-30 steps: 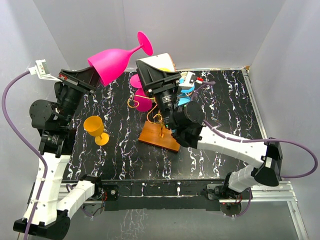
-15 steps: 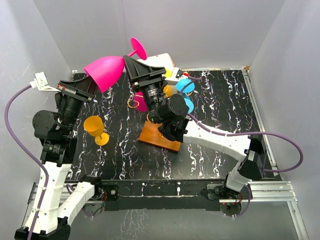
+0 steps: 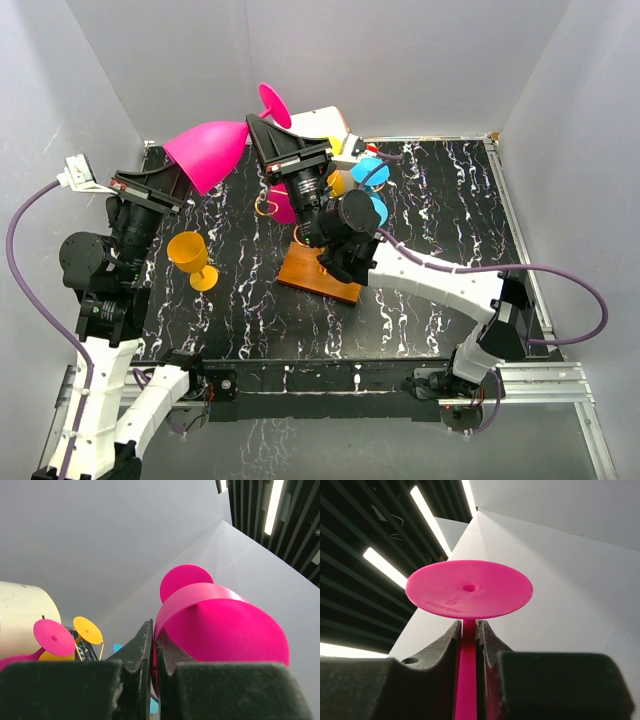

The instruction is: Place the wine glass upside down on the wine glass rack

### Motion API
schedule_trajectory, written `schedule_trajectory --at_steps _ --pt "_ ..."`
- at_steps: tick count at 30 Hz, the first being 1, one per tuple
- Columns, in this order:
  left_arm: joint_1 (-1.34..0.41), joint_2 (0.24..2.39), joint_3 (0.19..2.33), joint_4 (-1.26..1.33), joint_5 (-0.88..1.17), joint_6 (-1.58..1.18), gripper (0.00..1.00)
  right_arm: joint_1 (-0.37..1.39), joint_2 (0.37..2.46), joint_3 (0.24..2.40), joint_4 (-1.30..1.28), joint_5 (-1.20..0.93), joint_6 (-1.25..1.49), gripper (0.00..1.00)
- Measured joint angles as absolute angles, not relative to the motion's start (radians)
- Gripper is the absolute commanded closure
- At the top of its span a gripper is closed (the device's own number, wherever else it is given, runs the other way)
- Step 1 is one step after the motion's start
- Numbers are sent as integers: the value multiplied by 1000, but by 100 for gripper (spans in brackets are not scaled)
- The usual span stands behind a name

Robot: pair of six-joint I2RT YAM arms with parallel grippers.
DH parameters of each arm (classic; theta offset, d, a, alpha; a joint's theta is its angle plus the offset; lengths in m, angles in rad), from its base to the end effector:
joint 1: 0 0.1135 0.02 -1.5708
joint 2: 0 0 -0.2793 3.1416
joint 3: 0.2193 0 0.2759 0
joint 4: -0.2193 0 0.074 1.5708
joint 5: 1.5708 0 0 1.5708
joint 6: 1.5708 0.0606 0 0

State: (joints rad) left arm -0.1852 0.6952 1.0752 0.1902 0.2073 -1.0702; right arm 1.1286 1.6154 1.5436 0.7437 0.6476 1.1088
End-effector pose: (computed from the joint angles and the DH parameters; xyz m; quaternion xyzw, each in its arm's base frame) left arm 0.1408 -0.0391 0.5200 -0.1223 0.4700 -0.5527 0.6772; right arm 0.2047 0.3469 0.5092 0.2825 0.4147 0.7077 0.4974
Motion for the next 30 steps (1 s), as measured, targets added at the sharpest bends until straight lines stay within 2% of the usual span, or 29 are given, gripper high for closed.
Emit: schedule_trajectory --at_steps 1,3,6,7,10,13,16,24,30 --pt "-185 694 1075 186 211 -1070 100 1129 1612 1539 745 647 1112 100" --pt "-185 691 1073 186 220 -1066 100 1129 1608 1530 751 641 1120 100" --pt "-185 682 1068 181 230 -1051 87 1129 1598 1509 765 629 1121 100" --pt "-185 678 1068 173 236 -1043 81 1129 1595 1502 770 623 1118 100" --pt "-186 667 1071 133 257 -1012 51 1129 1576 1467 785 613 1092 100" --pt "-186 655 1095 67 258 -976 36 1129 1546 1424 793 609 1042 100" --pt "-186 633 1142 -27 254 -910 31 1129 1507 1382 797 603 974 100" --pt "-186 537 1333 -360 191 -683 28 1129 1320 1250 776 526 737 100" --pt "-186 513 1435 -403 216 -617 27 1129 1217 1222 682 416 566 100"
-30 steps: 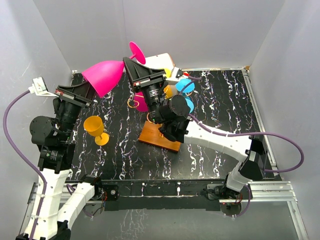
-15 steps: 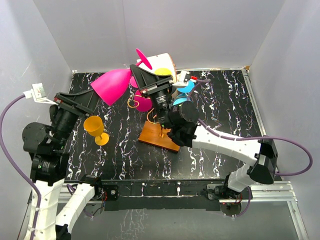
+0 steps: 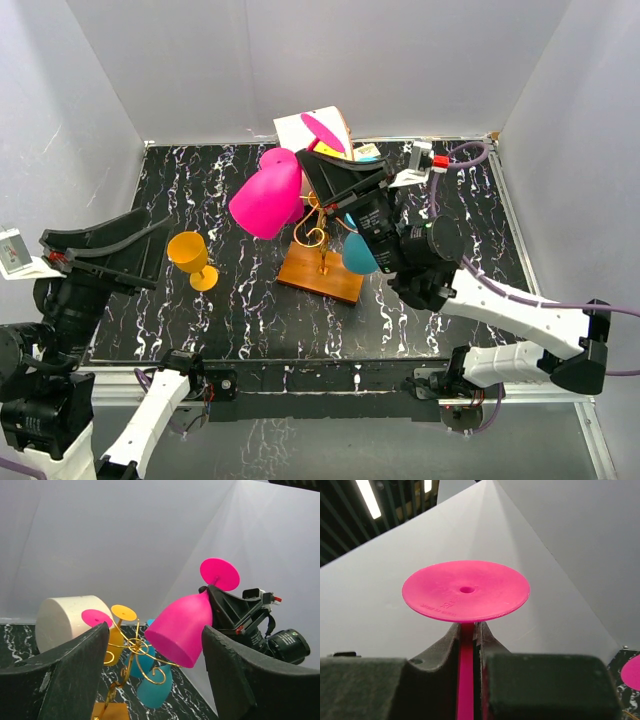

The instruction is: Place the wine glass upside down on the wine glass rack

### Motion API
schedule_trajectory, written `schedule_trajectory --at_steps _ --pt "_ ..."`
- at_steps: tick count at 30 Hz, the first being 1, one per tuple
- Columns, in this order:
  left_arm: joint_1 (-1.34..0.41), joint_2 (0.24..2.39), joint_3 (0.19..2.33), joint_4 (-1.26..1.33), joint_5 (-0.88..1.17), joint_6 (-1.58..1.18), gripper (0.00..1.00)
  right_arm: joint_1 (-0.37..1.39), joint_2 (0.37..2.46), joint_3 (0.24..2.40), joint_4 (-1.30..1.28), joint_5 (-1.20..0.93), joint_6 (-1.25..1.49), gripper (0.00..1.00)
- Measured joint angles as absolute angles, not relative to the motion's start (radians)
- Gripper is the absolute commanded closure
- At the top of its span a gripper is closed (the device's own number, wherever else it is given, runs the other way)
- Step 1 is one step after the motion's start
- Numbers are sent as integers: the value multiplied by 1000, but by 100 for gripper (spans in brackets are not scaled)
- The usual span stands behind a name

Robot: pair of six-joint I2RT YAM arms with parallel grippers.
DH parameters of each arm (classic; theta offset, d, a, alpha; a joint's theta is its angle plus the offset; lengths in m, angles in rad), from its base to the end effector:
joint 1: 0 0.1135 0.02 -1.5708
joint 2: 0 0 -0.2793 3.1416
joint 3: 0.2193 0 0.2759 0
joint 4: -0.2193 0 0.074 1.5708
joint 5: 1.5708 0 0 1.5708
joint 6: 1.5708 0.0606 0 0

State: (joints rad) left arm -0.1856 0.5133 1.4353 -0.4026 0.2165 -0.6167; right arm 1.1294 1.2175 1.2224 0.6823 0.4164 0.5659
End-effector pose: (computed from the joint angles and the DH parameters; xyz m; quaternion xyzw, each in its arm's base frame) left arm 0.0047 -0.0141 0.5676 -0.0154 0.5073 -0.3857 0.7705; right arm 0.1471 0.2539 0.5190 0.0632 0.4538 0.6046 0.6516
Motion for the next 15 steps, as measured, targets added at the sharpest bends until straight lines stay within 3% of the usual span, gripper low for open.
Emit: schedule_trajectory --at_steps 15 --pt "-186 712 1444 -309 339 -971 27 1129 1213 1163 573 123 271 100"
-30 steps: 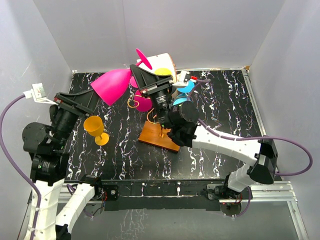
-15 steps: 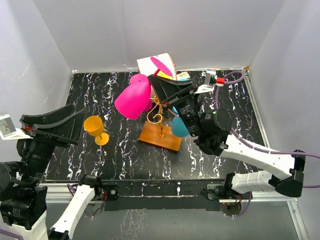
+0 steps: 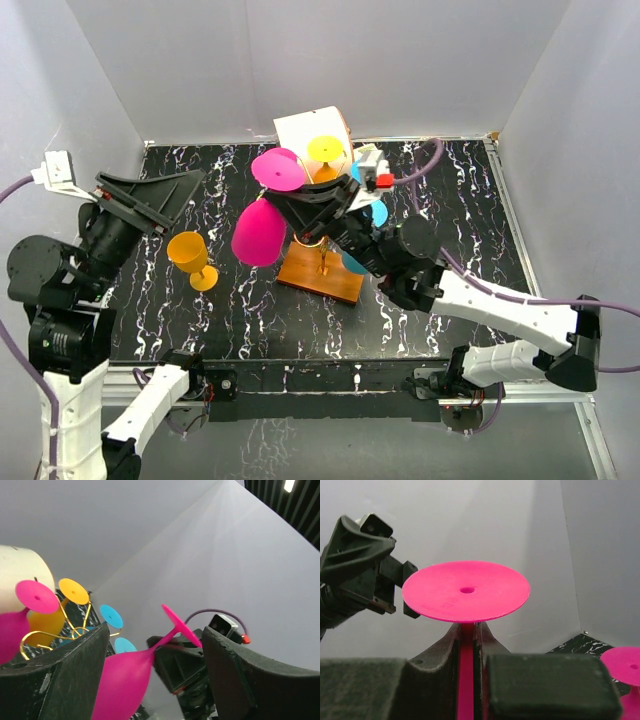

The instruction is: Place the wine glass upside down on the wine glass rack

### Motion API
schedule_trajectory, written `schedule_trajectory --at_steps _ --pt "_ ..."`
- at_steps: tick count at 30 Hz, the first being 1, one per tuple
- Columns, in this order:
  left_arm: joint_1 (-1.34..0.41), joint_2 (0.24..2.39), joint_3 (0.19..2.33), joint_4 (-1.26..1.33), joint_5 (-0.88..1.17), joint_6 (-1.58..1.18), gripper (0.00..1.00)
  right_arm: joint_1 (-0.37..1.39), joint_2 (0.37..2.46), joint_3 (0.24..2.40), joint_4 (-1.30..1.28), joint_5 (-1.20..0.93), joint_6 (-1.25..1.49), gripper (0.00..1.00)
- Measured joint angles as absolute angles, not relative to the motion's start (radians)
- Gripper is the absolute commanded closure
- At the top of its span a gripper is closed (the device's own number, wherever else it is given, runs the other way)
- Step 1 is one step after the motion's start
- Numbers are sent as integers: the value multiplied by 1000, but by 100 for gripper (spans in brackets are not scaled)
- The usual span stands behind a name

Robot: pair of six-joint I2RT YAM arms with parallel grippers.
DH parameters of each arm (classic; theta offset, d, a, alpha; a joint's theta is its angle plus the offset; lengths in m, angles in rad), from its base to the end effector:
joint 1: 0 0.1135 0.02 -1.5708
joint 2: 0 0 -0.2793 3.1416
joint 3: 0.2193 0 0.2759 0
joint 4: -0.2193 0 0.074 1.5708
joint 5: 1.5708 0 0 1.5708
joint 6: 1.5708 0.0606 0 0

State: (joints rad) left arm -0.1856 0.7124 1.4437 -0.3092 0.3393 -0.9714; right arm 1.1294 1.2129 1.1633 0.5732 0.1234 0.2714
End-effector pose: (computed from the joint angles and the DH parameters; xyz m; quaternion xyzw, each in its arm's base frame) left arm 0.0834 -0.0362 0.5743 -0.0741 0.5490 -0.5292 0.6427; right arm 0.1393 0.2773 0.4888 -0.1590 0.4760 0.5335 0.6808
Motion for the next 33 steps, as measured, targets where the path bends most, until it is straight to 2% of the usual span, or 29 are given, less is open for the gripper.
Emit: schedule_trajectory --at_steps 11,23,26,30,33 --pt "-186 750 1354 -181 453 -1209 32 1129 1343 1182 571 15 176 100" --pt "-186 742 1367 -290 392 -1142 34 1129 1353 1190 606 -26 139 100" --pt "-186 743 1366 -302 392 -1137 40 1129 1354 1190 610 -26 131 100" --pt "-186 743 1358 -290 427 -1156 58 1129 1370 1207 609 -27 117 100" --pt "-186 743 1353 -292 448 -1166 63 1129 1384 1217 609 -31 97 100"
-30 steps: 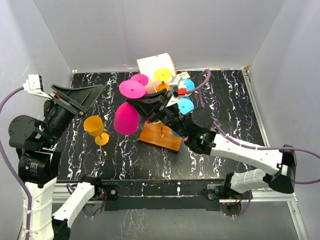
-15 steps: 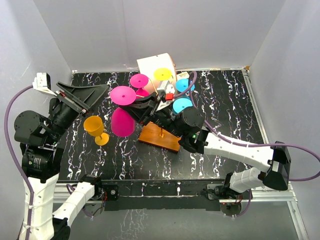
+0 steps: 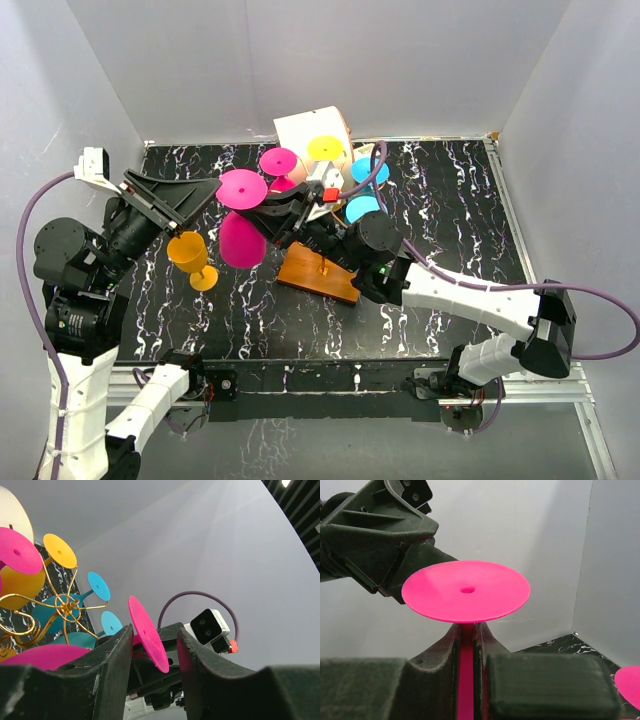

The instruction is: Place the wine glass upside down on the wine glass rack

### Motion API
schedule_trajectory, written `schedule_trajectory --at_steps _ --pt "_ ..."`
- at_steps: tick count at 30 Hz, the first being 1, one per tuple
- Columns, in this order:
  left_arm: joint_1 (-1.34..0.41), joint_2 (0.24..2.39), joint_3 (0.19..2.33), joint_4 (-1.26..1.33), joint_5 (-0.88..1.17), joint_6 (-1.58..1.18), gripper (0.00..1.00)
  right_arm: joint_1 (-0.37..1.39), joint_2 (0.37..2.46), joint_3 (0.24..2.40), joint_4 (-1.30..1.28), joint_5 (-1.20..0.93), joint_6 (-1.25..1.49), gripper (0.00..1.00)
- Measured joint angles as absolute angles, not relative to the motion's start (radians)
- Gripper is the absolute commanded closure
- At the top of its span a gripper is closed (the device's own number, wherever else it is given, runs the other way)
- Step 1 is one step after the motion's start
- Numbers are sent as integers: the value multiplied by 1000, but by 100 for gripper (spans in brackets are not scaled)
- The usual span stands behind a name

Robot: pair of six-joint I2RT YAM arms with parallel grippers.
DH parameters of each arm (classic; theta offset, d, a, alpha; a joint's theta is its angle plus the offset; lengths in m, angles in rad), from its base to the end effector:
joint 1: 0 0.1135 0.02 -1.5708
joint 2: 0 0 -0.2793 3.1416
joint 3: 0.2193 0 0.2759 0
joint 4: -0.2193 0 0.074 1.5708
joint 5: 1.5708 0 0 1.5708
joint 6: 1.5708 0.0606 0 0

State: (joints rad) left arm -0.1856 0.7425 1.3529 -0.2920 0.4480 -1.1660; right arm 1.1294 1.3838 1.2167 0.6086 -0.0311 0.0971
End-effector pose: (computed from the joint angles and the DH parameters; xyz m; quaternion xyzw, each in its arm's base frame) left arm 0.1157 -0.0484 0.5461 -0.1102 0.5889 -0.5957 0.5349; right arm 0.1543 0.3311 0.4598 -0.2755 0.4589 0.4929 0.6860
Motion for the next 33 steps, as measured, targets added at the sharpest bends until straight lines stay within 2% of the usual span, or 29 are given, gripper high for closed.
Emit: schedule_trajectory --at_steps 8,12,15,16,17,20,23,24,27,33 --pt "-186 731 1331 -309 466 -1178 74 1129 1398 1221 607 -56 61 100" --pt "-186 730 1311 -300 485 -1202 86 1129 1399 1221 606 -75 52 100" --pt "-186 715 1262 -244 488 -1259 100 1124 1401 1221 606 -81 39 100" --pt "-186 711 1247 -229 488 -1281 100 1122 1402 1221 606 -83 31 100" --pt "-186 709 1239 -223 489 -1301 100 1119 1403 1221 606 -84 22 95" --pt "-186 710 1228 -213 484 -1341 100 1112 1404 1221 605 -87 16 63" --pt "-186 707 1220 -209 464 -1364 100 1111 1401 1225 606 -84 54 39" --pt "-186 707 1220 -208 450 -1369 100 1114 1397 1226 603 -86 68 33" --pt "-186 702 1220 -213 398 -1372 100 1121 1365 1204 595 -101 102 24" --pt "-186 670 1208 -253 275 -1364 100 1125 1216 1118 547 -125 137 22"
